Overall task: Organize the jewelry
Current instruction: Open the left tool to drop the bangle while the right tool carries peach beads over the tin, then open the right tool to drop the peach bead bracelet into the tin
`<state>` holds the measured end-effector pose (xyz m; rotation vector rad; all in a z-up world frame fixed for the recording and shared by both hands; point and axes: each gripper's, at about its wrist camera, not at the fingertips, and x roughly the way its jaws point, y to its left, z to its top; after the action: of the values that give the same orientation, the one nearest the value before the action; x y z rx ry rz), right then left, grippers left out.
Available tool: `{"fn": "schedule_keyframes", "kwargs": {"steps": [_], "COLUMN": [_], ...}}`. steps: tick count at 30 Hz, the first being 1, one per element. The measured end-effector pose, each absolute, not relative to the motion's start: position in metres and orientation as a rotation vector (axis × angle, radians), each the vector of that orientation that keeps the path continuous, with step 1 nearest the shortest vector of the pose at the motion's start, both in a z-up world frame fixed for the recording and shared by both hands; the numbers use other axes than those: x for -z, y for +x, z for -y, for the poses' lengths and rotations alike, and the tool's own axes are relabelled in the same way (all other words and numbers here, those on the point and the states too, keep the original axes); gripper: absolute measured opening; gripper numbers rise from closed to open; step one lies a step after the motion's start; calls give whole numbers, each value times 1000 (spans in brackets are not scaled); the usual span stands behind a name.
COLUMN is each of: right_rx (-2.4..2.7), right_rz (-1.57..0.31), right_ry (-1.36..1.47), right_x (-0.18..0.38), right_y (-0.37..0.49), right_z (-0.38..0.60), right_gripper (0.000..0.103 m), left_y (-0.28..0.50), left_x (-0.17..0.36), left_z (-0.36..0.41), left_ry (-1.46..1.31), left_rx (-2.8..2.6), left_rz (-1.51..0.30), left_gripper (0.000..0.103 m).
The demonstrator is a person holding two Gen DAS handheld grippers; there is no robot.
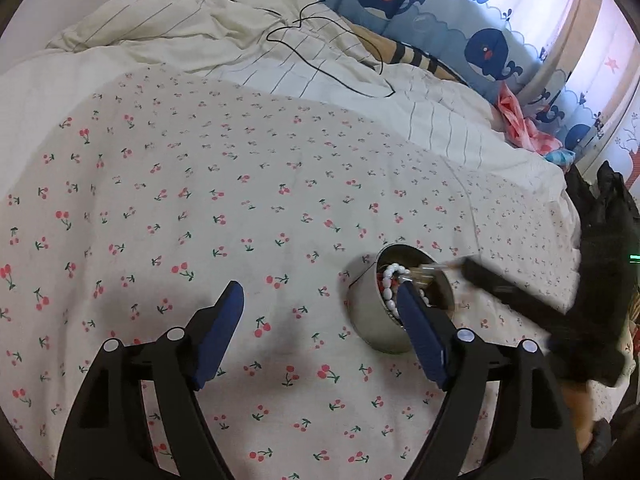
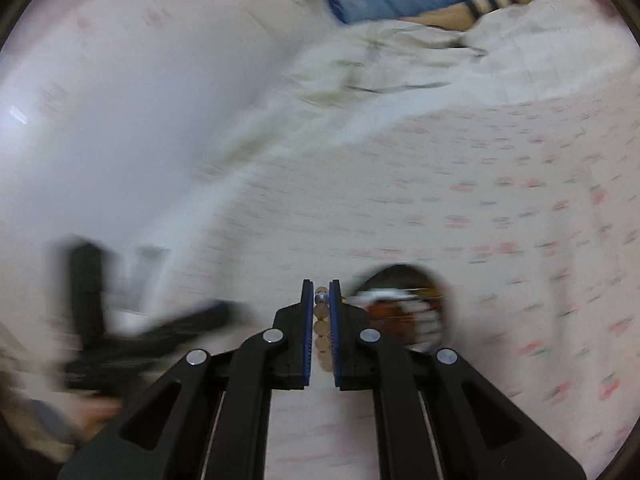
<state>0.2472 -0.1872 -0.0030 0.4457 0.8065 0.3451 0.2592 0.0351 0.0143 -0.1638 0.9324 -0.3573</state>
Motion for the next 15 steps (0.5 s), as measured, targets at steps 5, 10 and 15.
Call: {"fn": "schedule_keyframes", "kwargs": {"steps": [5, 10, 15], "right_rx": [-204, -189, -151], "right_rz": [-809, -745, -741], "right_ry": [280, 274, 209], "right_x": [10, -8, -12], "right_y": [242, 206, 139], "right_z": [184, 193, 197], "right_gripper": [41, 42, 54], "left_y": [253, 245, 223], "left_x": [-19, -18, -14], "left_z": [-25, -14, -8], "left_ry": [-109, -48, 108], "left_rx": [382, 381, 257], "left_rz": [-922, -896, -816], "left_gripper": [75, 76, 86]}}
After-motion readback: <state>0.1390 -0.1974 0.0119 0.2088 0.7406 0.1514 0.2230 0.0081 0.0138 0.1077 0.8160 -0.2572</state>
